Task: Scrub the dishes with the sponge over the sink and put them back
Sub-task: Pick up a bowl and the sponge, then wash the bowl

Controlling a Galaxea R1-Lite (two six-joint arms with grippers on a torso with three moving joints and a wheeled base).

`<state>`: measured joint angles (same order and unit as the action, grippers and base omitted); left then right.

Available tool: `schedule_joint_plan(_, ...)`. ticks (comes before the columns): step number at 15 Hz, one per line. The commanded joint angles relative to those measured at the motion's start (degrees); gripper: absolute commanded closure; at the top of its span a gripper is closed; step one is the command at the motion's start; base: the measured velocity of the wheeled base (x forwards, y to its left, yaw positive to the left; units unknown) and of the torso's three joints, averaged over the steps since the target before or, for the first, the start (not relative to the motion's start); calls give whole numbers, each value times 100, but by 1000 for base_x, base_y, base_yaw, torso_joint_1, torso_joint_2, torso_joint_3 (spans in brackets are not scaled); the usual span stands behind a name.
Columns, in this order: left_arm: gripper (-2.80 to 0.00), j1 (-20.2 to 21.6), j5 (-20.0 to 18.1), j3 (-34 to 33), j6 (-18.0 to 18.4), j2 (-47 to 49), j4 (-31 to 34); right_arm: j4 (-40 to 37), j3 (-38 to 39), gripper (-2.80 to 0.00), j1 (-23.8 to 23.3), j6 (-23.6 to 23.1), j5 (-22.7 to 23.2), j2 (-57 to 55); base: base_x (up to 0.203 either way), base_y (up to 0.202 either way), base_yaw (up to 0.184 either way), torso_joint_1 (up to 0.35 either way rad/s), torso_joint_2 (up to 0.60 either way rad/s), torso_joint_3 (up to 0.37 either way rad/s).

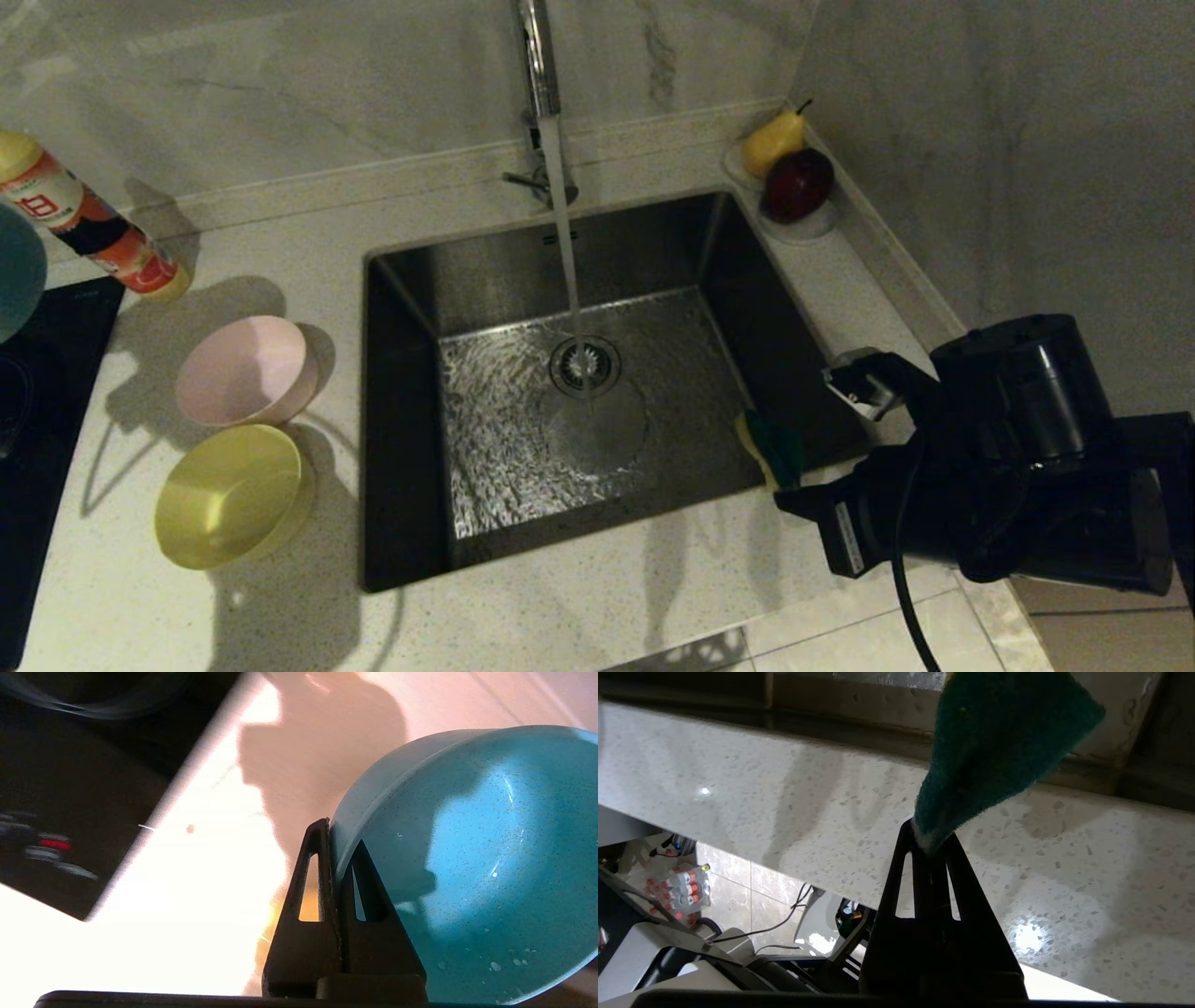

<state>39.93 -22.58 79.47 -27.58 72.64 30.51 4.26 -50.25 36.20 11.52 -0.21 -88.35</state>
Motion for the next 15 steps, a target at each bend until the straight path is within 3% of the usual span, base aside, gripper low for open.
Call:
schedule_joint_plan(1,0,-914,-21,412,-67,-129,316,5,-2,0,58,82,3,81,0,0,0,0,0,0)
schedule_joint_plan(6,0,-3129,414,682,-157,434,402,5,-2,0,80,245,3,251,0,0,0,0,0,0)
schedule_joint_plan(9,0,-4082,796,729,-184,1049,274,5,-2,0,89,250,3,455,0,0,0,0,0,0)
schedule_joint_plan(11,0,-4724,1399,734,-402,1542,-11,0,17,0,89,254,11,607,0,0,0,0,0,0)
schedule_joint_plan(15,0,-5621,2324,809,-583,2462,-553,-4,50,0,89,263,21,713,0,0,0,0,0,0)
